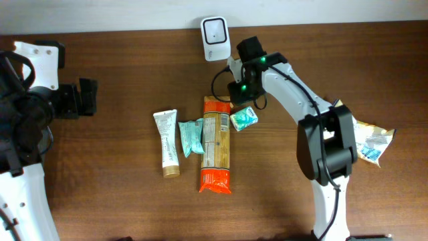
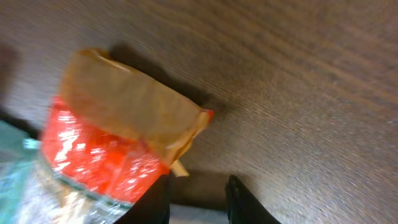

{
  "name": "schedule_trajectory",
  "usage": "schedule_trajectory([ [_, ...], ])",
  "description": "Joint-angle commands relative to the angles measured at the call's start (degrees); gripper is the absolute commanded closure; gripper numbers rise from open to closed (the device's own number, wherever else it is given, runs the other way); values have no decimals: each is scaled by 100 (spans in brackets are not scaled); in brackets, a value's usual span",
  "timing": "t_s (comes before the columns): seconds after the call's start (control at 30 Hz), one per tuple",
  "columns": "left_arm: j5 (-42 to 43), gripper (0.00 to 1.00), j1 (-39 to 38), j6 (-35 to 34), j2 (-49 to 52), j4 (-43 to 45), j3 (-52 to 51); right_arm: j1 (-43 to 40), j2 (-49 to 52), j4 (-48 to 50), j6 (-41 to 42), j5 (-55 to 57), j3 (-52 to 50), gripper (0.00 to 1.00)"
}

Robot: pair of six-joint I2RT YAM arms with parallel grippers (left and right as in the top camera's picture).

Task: Scan the item barcode
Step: 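Drop the snack bag at the right side of the table, then grasp the small green tissue pack with the right gripper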

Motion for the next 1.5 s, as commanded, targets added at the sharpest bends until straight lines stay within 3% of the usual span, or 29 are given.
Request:
schedule_trajectory([
  [0.0, 66, 1, 15, 90, -35, 2, 46, -46, 166, -81, 229, 354, 66, 73],
  [0.1, 66, 1, 15, 90, -35, 2, 46, -297, 168, -658, 223, 439, 55, 73],
  [0.2, 66, 1, 15, 90, -35, 2, 46, -785, 162, -2022, 223, 291, 144, 73],
  [0.3, 66, 1, 15, 90, -35, 2, 46, -1158, 160, -3650, -822, -638, 645, 68],
  [0.4, 63, 1, 15, 90, -33, 2, 46, -1038, 160, -2704, -1633, -640, 966, 53],
  [0.53, 66, 1, 15, 90, -35, 2, 46, -382, 225, -1899, -2052, 33, 931, 48],
  [0.7, 66, 1, 15, 90, -33, 2, 46, -260, 706, -1786, -2052, -105, 922, 49],
  [0.77, 63, 1, 15, 90, -35, 2, 46, -260, 807, -1801, -2050, -184, 922, 55],
  [0.83, 63, 1, 15, 90, -33, 2, 46, -262, 811, -1821, -2026, -214, 922, 71],
  [0.93, 66, 1, 15, 90, -35, 2, 46, -352, 807, -1840, -1193, -212, 925, 96],
  [1.1, 66, 1, 15, 90, -35, 2, 46, -1318, 793, -2203, 1641, -387, 925, 96],
  [1.13, 66, 1, 15, 90, -33, 2, 46, -1539, 782, -2387, 1506, -719, 940, 78],
  [1.2, 63, 1, 15, 90, -35, 2, 46, -1880, 721, -2850, 876, -1132, 990, 59],
  [1.3, 66, 1, 15, 90, -35, 2, 46, -2009, 647, -3582, 212, -977, 1261, 57],
  [1.47, 63, 1, 15, 90, -35, 0, 46, -1969, 645, -4175, 214, -201, 1259, 62],
])
